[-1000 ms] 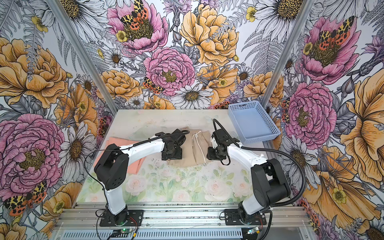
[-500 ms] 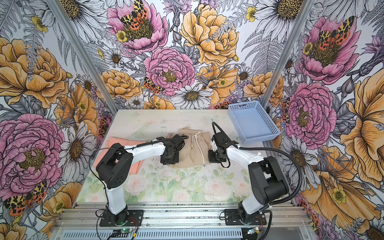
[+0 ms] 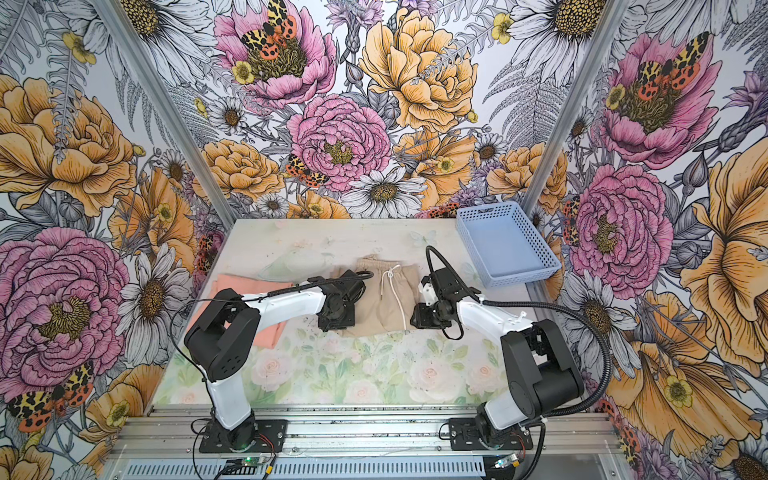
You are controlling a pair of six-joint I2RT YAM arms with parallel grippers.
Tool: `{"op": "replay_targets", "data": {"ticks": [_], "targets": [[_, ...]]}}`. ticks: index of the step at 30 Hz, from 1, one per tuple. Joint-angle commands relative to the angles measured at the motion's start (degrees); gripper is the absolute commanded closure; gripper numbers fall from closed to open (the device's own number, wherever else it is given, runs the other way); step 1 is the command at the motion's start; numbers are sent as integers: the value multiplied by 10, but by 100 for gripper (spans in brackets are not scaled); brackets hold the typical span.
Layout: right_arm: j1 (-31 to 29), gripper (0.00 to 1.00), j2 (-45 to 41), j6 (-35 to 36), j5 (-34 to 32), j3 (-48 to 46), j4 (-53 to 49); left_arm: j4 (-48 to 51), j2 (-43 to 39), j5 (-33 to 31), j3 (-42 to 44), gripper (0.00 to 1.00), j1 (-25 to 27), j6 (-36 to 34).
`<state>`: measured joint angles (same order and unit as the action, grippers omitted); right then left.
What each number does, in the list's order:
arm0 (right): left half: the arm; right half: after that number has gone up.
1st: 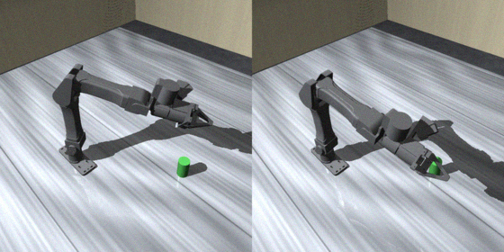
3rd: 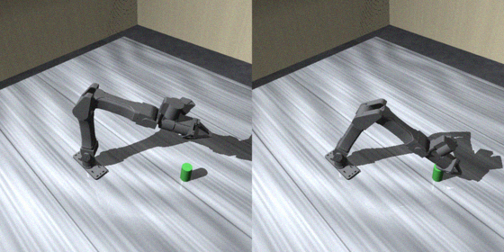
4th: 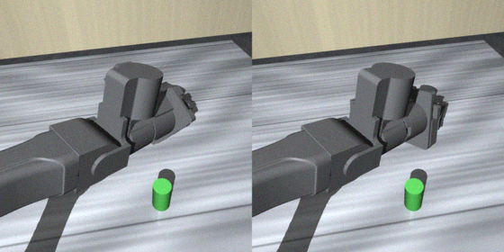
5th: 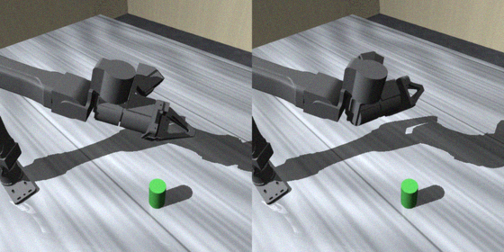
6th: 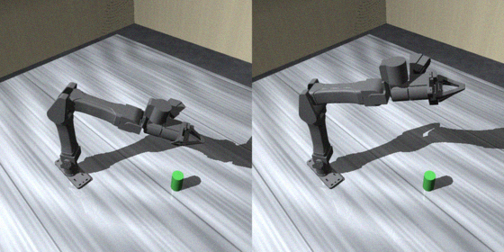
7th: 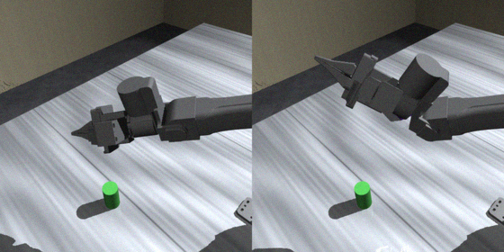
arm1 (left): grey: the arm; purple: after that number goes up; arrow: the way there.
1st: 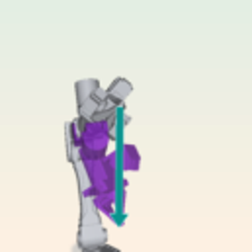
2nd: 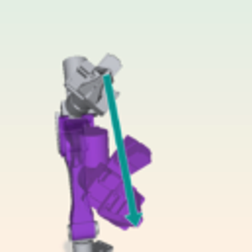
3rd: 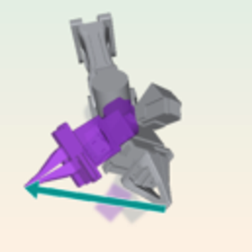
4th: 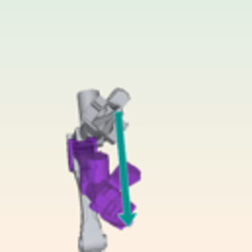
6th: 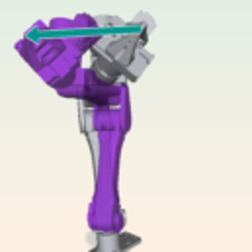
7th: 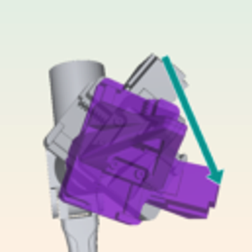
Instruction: Fold and stack the mixed laundry pile
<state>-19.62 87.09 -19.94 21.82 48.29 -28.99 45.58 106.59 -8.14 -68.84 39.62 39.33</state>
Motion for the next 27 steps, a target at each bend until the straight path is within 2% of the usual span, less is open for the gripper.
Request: {"op": "replay_targets", "data": {"ticks": [1, 6, 7, 14, 27], "targets": [[-5, 66, 14, 0, 8, -1, 31, -13, -9, 3, 15, 91, -6, 13], [7, 98, -2, 8, -20, 2, 30, -15, -17, 0, 37, 96, -12, 14], [10, 100, -6, 12, -24, 3, 26, -14, -41, -2, 42, 97, -13, 15], [41, 100, -20, 29, -39, 15, 2, -13, -68, -8, 74, 100, -23, 12], [41, 100, 7, 36, -39, 34, -26, -14, -79, -8, 97, 100, -16, 13]]}}
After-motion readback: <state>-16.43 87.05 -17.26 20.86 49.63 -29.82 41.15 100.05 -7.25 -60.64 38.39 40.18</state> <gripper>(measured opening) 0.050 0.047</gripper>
